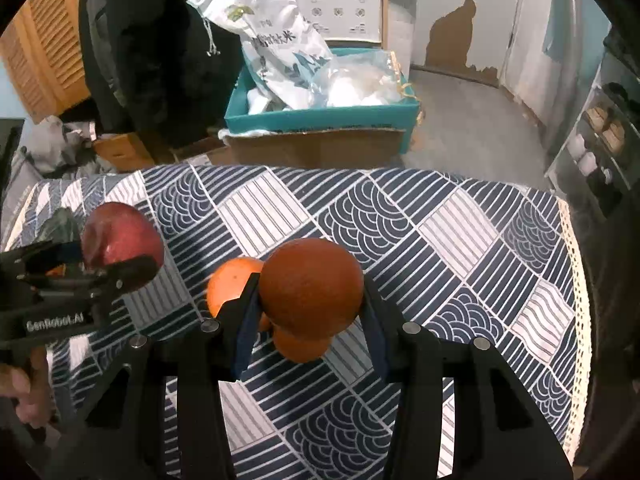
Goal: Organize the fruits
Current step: 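Lift the apple with the left gripper while the right gripper carries the orange toward the bowl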
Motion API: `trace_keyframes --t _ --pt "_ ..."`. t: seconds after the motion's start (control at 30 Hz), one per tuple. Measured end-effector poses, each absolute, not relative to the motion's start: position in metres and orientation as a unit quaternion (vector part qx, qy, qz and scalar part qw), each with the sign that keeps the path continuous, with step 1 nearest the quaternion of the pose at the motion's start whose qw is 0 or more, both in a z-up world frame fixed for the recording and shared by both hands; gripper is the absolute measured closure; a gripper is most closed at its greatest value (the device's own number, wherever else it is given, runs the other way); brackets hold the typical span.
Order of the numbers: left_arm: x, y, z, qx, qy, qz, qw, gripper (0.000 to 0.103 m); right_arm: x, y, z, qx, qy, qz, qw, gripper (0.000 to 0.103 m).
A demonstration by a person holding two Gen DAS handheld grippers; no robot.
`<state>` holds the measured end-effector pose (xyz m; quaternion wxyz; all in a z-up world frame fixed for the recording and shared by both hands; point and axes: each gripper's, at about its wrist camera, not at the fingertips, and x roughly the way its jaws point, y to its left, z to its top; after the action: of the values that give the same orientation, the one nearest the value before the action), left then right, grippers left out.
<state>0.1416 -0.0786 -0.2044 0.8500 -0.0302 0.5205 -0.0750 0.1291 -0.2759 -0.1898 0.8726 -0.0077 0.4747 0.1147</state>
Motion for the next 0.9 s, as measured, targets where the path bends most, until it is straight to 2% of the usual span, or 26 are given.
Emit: trace_keyframes --t 0.9 --pt "0.064 -0.049 -0.114 0.008 0.432 -0.094 0.897 0.026 0.08 -0.241 -0.103 0.012 0.416 0.175 0.893 0.057"
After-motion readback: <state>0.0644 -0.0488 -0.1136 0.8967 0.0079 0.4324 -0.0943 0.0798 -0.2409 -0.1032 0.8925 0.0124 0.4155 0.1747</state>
